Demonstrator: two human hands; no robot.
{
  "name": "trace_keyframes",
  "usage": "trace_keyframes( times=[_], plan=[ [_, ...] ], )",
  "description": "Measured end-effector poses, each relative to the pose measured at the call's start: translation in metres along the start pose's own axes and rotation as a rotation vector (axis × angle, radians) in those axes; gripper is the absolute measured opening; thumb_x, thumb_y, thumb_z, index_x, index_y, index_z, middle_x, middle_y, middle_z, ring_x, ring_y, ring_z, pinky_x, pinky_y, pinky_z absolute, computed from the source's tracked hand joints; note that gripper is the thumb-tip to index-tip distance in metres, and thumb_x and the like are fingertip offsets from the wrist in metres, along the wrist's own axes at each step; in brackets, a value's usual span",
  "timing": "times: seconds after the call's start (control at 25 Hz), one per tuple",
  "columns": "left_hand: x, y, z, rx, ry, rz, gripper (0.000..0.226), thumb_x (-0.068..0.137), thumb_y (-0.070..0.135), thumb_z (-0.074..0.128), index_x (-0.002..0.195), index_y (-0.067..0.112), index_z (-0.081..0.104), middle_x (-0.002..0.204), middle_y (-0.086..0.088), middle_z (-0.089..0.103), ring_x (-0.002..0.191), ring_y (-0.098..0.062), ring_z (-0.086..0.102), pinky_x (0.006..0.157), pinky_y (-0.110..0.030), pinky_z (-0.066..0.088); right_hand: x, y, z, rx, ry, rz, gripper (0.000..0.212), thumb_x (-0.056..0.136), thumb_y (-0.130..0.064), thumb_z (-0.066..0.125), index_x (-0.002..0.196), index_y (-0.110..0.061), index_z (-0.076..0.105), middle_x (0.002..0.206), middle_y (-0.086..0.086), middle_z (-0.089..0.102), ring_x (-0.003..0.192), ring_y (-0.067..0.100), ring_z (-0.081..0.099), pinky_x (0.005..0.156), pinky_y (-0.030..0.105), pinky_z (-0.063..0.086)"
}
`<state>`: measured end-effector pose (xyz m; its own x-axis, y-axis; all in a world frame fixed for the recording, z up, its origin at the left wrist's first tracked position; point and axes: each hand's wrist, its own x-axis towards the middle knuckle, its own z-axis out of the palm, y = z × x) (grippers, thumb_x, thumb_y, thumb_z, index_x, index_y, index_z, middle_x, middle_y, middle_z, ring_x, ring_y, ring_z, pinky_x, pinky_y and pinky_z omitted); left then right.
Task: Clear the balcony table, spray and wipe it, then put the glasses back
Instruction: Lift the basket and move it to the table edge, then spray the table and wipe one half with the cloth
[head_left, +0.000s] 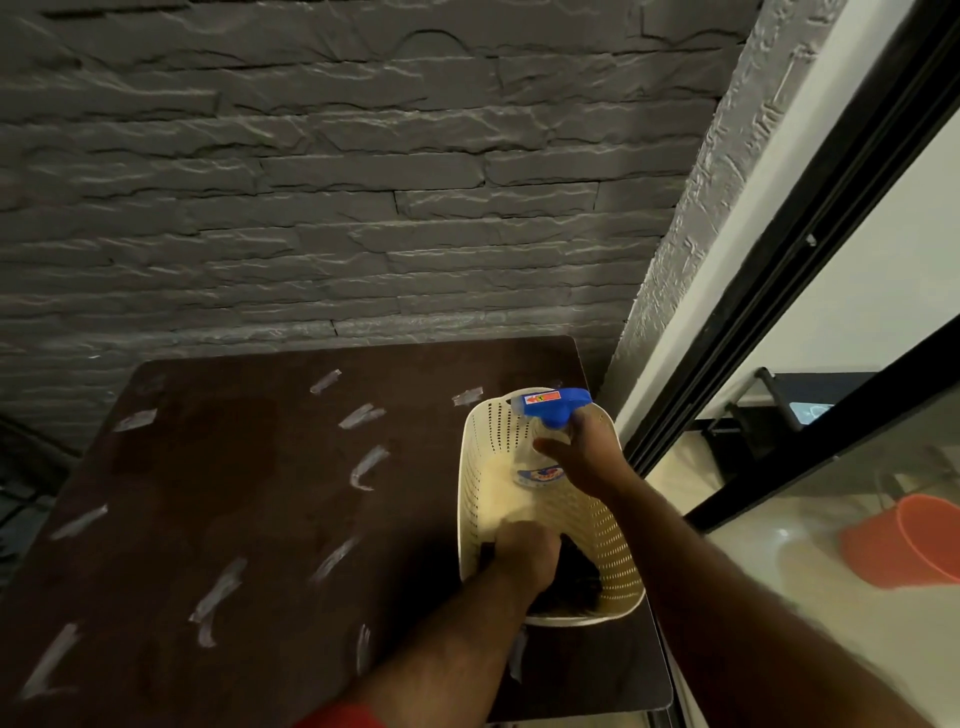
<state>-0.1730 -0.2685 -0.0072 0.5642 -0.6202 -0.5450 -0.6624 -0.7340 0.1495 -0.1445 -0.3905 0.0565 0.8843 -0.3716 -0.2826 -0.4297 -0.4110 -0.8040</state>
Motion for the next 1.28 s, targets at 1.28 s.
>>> trace_keyframes(
  times=[1.28],
  plan=[
    [-0.175, -0.241, -0.078, -2.183, 0.534, -0.052, 0.04, 0.088, 0.033, 0.062, 0.123, 0.012, 0.059, 0.114, -0.018, 0.068, 0.099, -0.029, 0.067, 0.083, -0.042, 0.055, -0.054, -0.229, 0.119, 0.427, -0.345, -0.211, 0.023, 0.084, -0.011, 0.068, 0.098, -0.018, 0.052, 0.078, 0.004, 0.059, 0.072, 0.018, 0.06, 0.066, 0.034, 0.051]
  ],
)
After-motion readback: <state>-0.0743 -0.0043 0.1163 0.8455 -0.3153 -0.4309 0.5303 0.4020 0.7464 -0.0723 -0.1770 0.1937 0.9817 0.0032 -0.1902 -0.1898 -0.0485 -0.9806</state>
